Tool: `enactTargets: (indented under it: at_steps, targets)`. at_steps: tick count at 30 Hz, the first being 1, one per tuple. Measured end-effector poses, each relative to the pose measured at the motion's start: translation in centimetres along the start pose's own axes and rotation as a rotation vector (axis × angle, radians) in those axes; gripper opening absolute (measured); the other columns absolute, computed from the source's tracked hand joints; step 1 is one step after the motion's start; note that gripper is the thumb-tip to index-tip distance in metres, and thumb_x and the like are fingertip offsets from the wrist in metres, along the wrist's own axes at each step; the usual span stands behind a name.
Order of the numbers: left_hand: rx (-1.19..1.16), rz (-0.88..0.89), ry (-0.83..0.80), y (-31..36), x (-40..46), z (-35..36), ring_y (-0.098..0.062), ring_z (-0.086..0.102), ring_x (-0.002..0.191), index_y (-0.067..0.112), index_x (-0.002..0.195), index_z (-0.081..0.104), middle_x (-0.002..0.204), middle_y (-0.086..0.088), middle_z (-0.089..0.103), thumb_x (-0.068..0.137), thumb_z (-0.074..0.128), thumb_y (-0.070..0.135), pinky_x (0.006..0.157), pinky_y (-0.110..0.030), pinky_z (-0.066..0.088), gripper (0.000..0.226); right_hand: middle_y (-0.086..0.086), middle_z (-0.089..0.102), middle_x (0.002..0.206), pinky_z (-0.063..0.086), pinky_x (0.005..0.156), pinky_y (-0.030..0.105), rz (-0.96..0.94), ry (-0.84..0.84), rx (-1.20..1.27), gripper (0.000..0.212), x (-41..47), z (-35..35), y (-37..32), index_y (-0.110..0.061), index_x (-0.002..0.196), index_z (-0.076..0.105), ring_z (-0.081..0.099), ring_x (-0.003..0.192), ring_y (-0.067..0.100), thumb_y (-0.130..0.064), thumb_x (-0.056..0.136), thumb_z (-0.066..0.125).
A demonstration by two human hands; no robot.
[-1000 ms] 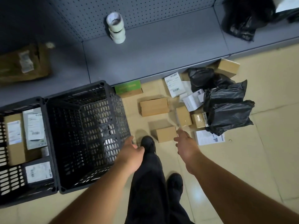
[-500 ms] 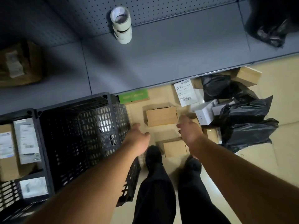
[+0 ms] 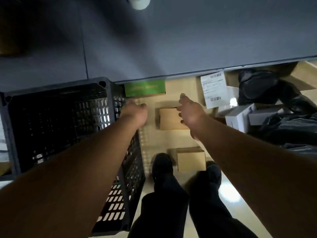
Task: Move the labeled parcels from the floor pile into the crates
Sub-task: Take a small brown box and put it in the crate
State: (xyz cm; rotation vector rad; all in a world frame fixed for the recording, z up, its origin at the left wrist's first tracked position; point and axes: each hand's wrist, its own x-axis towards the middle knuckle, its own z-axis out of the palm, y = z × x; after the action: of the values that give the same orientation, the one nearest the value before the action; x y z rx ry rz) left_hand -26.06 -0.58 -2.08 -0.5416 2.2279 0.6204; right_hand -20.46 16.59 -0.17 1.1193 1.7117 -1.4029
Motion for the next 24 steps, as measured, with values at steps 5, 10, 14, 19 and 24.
enactTargets:
  at_steps: [5,10,14,19,24]
  targets:
    - [-0.148,-0.073,0.029,0.4,4.4,1.2,-0.036,0.056,0.129,0.020,0.159,0.023,0.148,-0.014,0.053,0.104,0.045,0.031,0.110,-0.038,0.044,0.060,0.013,0.044,0.156,0.033,0.117,0.050,0.026,-0.035,-0.033,0.058,4.2,1.3,-1.2,-0.013,0.153,0.039,0.044,0.138,0.037,-0.044,0.108,0.021]
    - [0.083,-0.053,0.114,1.8,7.0,1.5,-0.038,0.044,0.138,0.014,0.159,0.022,0.156,-0.019,0.038,0.101,0.044,0.021,0.110,-0.039,0.039,0.062,0.004,0.055,0.139,0.033,0.100,0.041,0.096,-0.016,0.062,0.067,7.5,2.8,-3.2,-0.020,0.146,0.048,0.052,0.126,0.029,-0.063,0.100,0.027]
    - [0.103,-0.056,-0.013,1.6,6.1,1.1,-0.041,0.053,0.126,-0.006,0.128,0.054,0.139,-0.020,0.056,0.099,0.050,0.004,0.105,-0.044,0.038,0.031,0.001,0.051,0.145,0.032,0.115,0.045,0.085,-0.018,0.108,0.069,9.0,3.7,-3.6,-0.024,0.152,0.042,0.051,0.131,0.028,-0.066,0.099,0.029]
    - [0.555,0.056,-0.033,1.3,5.5,1.8,-0.032,0.060,0.116,0.002,0.125,0.063,0.127,-0.013,0.062,0.099,0.056,0.004,0.097,-0.040,0.045,0.027,0.001,0.048,0.152,0.031,0.119,0.046,0.137,-0.008,0.239,0.076,8.8,3.6,-2.8,-0.029,0.152,0.042,0.044,0.139,0.027,-0.074,0.092,0.040]
    - [0.626,0.046,-0.133,1.4,1.3,1.7,-0.020,0.053,0.128,0.007,0.131,0.057,0.138,-0.003,0.054,0.103,0.053,0.013,0.100,-0.027,0.045,0.029,0.001,0.054,0.143,0.039,0.113,0.047,0.228,0.052,0.284,0.073,6.4,1.2,-0.5,-0.026,0.144,0.052,0.051,0.131,0.025,-0.072,0.088,0.046]
